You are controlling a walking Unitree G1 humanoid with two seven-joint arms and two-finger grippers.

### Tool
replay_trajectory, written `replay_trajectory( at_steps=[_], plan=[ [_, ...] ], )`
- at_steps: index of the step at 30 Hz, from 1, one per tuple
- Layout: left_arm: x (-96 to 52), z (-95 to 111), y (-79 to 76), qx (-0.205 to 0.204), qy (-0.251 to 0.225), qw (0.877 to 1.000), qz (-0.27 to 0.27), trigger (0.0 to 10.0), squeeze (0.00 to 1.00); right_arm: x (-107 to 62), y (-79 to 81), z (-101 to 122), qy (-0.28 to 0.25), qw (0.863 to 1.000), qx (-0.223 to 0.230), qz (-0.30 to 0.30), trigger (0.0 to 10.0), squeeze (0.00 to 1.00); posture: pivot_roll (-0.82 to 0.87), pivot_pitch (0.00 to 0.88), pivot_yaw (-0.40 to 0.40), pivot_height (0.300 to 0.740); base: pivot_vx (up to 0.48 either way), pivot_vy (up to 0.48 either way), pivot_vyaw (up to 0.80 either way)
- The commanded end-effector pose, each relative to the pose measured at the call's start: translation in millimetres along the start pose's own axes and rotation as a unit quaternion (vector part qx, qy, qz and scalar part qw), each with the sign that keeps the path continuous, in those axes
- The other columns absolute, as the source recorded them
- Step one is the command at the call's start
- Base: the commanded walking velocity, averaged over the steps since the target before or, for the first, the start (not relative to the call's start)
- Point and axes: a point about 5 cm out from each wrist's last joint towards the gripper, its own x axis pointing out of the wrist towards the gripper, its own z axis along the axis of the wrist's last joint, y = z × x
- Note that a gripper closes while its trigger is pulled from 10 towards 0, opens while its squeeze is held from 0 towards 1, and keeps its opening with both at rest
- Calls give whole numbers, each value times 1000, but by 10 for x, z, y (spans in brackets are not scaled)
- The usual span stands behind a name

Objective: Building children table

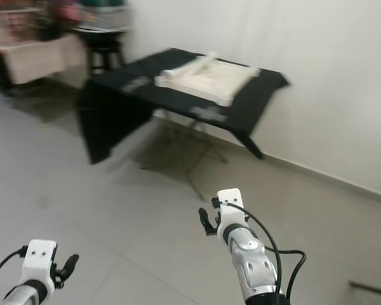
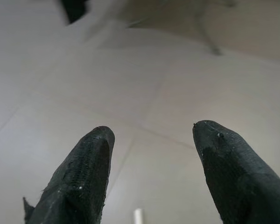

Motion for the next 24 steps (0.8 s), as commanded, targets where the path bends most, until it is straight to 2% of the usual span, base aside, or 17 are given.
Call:
replay_trajectory(
  at_steps=[1, 10, 16, 20, 21, 24],
  plan=[
    [-31, -75, 17, 1, 14, 1000, 4, 10000, 0, 11, -1, -2, -1, 1000, 3, -1, 10000, 0, 0, 0, -73, 740, 0, 0, 0],
    [-73, -316, 83, -12, 60, 998, 26, 10000, 0, 60, -107, -23, 22, 1000, -14, -11, 10000, 0, -1, 0, -83, 740, 0, 0, 0],
    [-103, -482, 173, -29, 91, 994, 57, 10000, 0, 115, -217, -20, 39, 999, -8, -17, 10000, 0, 5, 0, -103, 715, 0, 0, 0],
    [-95, -500, 188, -30, 96, 993, 61, 10000, 0, 129, -215, -4, 39, 999, -10, -14, 10000, 0, 4, 0, -108, 710, 0, 0, 0],
    [-70, -560, 250, -34, 115, 990, 79, 10000, 0, 159, -177, 66, 34, 999, -15, 0, 10000, 0, -4, 0, -121, 700, 0, 0, 0],
    [-58, -585, 282, -32, 124, 988, 91, 10000, 0, 171, -144, 103, 30, 999, -18, 12, 10000, 0, -9, 0, -125, 695, 0, 0, 0]
  ],
)
